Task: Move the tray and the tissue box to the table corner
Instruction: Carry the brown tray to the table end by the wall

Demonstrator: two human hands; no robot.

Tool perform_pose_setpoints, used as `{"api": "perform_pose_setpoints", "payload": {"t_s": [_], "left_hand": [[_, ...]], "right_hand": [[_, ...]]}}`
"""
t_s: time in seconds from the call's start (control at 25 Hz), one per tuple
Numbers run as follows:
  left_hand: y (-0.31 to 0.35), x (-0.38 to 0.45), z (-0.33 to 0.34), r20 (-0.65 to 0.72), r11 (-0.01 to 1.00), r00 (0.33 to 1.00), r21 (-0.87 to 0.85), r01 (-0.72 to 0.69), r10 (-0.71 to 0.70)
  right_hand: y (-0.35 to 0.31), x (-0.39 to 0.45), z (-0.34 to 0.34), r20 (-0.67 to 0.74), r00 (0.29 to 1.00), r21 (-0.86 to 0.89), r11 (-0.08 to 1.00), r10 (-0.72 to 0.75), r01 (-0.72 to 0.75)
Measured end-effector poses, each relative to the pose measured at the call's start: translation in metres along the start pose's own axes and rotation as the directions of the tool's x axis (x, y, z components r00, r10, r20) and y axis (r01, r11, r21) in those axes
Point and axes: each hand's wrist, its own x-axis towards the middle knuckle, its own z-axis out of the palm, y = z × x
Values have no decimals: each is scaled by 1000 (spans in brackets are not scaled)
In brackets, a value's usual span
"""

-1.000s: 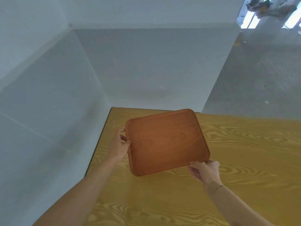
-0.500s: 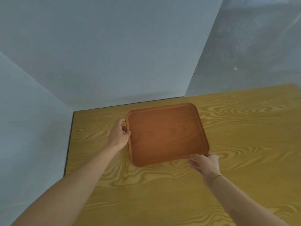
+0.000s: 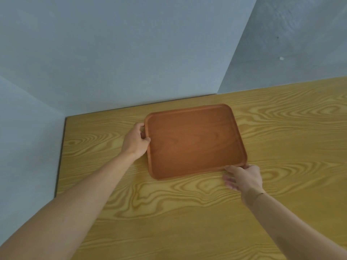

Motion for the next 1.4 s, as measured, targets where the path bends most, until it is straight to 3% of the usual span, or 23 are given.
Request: {"api": "perform_pose_setpoints", "payload": {"t_s": [0.16, 0.32, 0.48, 0.56, 0.68, 0.76, 0.84, 0.92, 1.24, 1.4], "left_hand": [[0, 3, 4, 17, 1000, 1000, 31, -1, 0], [3, -3, 1, 9, 983, 997, 166, -73, 73], [5, -32, -2, -12, 986, 999, 163, -39, 42], [0, -61, 1, -23, 985, 996, 153, -78, 82], [-13, -106, 10, -24, 949, 976, 240, -207, 218], [-23, -122, 18, 5, 928, 972, 299, -224, 233], [-32, -128, 25, 40, 913, 976, 348, -214, 213], [-40, -129, 28, 57, 883, 972, 408, -231, 228], [-42, -120, 28, 54, 837, 962, 481, -261, 269], [-40, -117, 27, 30, 833, 958, 488, -262, 284]], "right_hand": [[1, 1, -3, -19, 1000, -14, 1000, -21, 20], [-2, -1, -9, 22, 999, -87, 996, -24, 26], [-4, -9, -23, 31, 995, -275, 957, -92, 96], [-1, -12, -30, 17, 954, -501, 823, -300, 268], [5, -15, -38, 177, 742, -721, 429, -646, 545], [2, -10, -40, 319, 693, -772, 247, -646, 586], [2, 1, -41, 416, 692, -823, 79, -591, 562], [4, 12, -43, 459, 696, -842, -20, -553, 539], [8, 30, -42, 428, 697, -853, -1, -575, 523], [6, 34, -39, 406, 715, -822, 115, -570, 558]]}}
